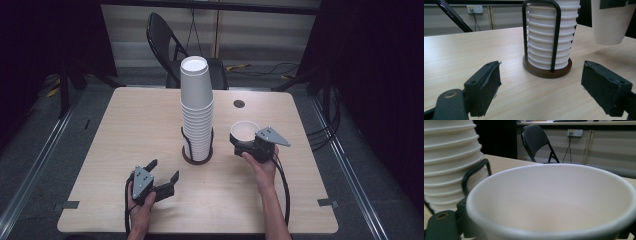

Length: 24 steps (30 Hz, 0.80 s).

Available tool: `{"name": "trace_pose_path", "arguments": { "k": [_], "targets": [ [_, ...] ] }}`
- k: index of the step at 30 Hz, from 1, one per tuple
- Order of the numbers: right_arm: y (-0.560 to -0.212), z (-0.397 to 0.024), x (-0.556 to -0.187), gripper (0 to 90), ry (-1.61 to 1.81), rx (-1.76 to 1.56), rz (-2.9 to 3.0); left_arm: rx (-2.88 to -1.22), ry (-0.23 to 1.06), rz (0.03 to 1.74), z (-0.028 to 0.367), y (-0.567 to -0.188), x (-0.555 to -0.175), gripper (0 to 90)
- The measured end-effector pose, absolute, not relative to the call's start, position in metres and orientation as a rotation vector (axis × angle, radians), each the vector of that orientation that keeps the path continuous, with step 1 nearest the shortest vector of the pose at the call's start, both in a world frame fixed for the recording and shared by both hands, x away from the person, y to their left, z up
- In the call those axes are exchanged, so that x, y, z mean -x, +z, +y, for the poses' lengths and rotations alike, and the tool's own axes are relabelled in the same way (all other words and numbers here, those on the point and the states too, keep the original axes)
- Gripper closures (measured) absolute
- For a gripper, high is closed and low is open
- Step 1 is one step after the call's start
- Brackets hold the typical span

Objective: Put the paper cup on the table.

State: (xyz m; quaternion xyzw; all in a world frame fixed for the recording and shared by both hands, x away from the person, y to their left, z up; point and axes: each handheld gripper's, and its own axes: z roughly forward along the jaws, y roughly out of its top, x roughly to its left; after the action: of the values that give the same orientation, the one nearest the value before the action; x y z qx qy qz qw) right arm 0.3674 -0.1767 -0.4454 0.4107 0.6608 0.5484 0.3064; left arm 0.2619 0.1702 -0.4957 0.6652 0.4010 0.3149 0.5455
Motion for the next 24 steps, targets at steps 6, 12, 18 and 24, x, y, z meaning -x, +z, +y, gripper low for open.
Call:
{"name": "trace_pose_path", "arguments": {
  "k": [6,12,18,24],
  "targets": [
    [-0.446,-0.175,-0.386,10.8,1.442,-1.111,1.724,-1.554,0.733,0.965,0.172,-0.496,-0.262,15.5],
    [-0.445,-0.174,-0.402,11.0,1.446,-1.133,1.722,-1.592,0.763,0.931,0.169,-0.496,-0.261,15.6],
    [-0.459,-0.168,-0.416,11.2,1.444,-1.169,1.748,-1.584,0.755,0.938,0.169,-0.496,-0.261,15.7],
    [-0.474,-0.164,-0.424,11.0,1.459,-1.192,1.759,-1.577,0.753,0.941,0.170,-0.496,-0.261,15.9]
  ]
}}
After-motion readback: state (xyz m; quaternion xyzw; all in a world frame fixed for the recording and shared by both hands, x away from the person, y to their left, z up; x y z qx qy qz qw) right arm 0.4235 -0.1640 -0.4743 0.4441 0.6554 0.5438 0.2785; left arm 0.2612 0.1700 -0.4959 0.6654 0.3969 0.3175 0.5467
